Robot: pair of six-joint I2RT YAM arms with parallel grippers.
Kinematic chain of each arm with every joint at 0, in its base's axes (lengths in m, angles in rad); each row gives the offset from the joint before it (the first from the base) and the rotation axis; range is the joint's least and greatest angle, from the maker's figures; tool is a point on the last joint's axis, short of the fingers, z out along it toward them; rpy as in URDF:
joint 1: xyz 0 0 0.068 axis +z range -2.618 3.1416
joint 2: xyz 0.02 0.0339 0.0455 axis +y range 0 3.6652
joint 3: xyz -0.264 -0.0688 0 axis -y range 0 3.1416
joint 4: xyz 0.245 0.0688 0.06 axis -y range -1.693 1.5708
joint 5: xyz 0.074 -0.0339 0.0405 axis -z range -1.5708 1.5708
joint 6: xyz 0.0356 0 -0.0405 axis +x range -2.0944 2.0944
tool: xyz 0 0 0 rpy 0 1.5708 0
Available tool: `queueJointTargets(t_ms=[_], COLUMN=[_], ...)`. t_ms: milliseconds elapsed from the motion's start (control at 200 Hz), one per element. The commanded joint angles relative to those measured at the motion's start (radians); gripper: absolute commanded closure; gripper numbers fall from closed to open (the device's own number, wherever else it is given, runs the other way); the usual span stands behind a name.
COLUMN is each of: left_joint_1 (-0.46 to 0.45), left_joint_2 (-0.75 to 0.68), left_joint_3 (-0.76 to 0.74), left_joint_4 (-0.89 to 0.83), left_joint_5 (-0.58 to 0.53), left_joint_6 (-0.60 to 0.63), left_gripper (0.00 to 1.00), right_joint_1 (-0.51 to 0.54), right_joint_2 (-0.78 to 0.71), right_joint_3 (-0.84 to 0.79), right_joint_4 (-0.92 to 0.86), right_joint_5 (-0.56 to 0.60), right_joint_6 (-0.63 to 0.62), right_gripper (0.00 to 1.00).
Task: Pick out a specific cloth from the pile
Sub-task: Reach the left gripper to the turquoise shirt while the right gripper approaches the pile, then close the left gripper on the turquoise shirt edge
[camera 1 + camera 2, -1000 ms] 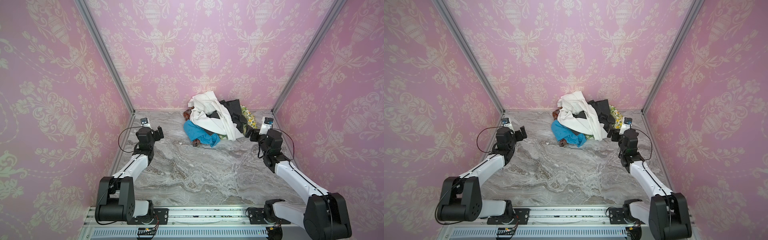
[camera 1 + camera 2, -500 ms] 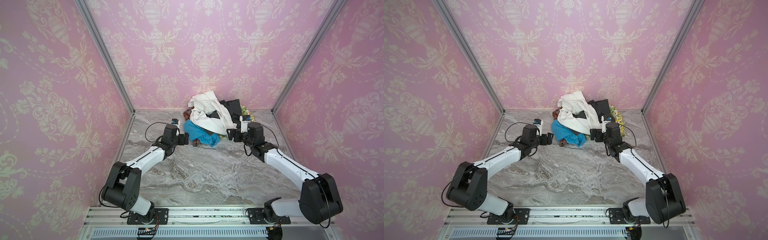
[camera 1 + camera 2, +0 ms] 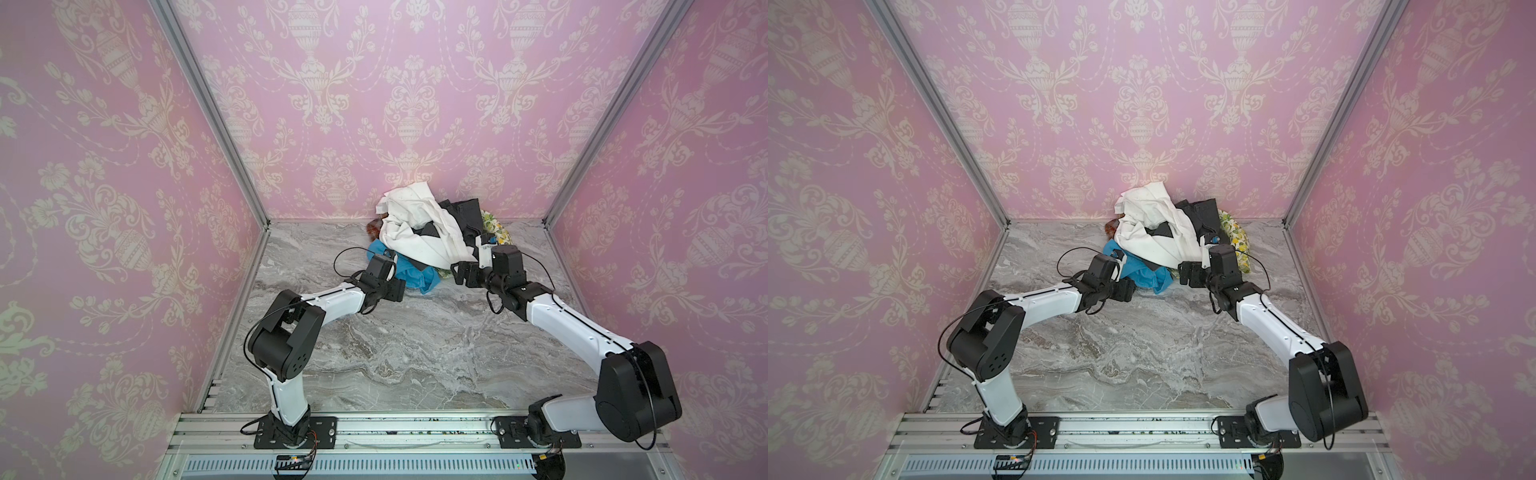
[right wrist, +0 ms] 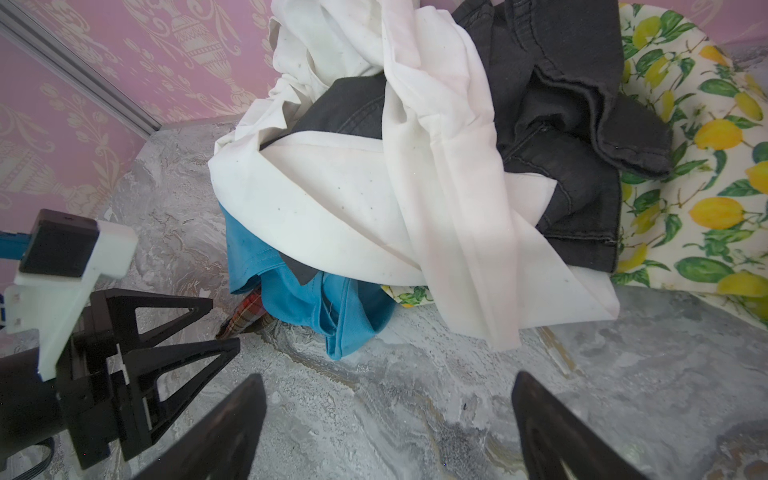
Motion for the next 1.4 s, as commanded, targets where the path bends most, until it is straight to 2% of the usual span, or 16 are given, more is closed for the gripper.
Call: queueJointTargets(t_ms=[0, 460, 525, 595, 661, 726, 921, 1101, 1396], left_joint_1=[-0.001, 0.006, 0.016, 0.029, 0.040, 0.048, 0.051, 0.051, 0.075], left_joint_2=[0.028, 0.195, 0.224, 0.256, 0.277, 0.286, 0.236, 0.128, -0.010], left_joint_3=[0.044, 0.210, 0.236, 0.258, 0.277, 0.297, 0.324, 0.309, 0.354], left_joint_4=[-0.009, 0.037, 0.059, 0.087, 0.114, 0.121, 0.099, 0.068, 0.047], left_joint_5=[-0.054, -0.099, -0.092, -0.068, -0.036, 0.000, 0.056, 0.122, 0.149], left_joint_6=[0.054, 0.173, 0.179, 0.184, 0.181, 0.183, 0.186, 0.157, 0.076], left_gripper=[0.20, 0.17, 0.20, 0.34, 0.60, 1.00, 1.00, 1.00, 1.00], right_joint_1=[0.002, 0.002, 0.002, 0.001, 0.002, 0.001, 0.001, 0.001, 0.001], right_joint_2=[-0.012, -0.013, -0.017, -0.026, -0.033, -0.042, -0.074, -0.084, -0.065], right_joint_3=[0.016, 0.014, 0.013, 0.015, 0.013, 0.012, -0.005, -0.007, 0.035], right_joint_4=[-0.023, -0.023, -0.022, -0.020, -0.021, -0.023, -0.028, -0.028, -0.030], right_joint_5=[-0.003, 0.007, 0.007, 0.007, 0.009, 0.014, 0.044, 0.047, 0.038], right_joint_6=[-0.012, -0.038, -0.040, -0.041, -0.043, -0.047, -0.054, -0.040, -0.041], right_gripper=[0.07, 0.06, 0.05, 0.05, 0.05, 0.05, 0.05, 0.05, 0.05])
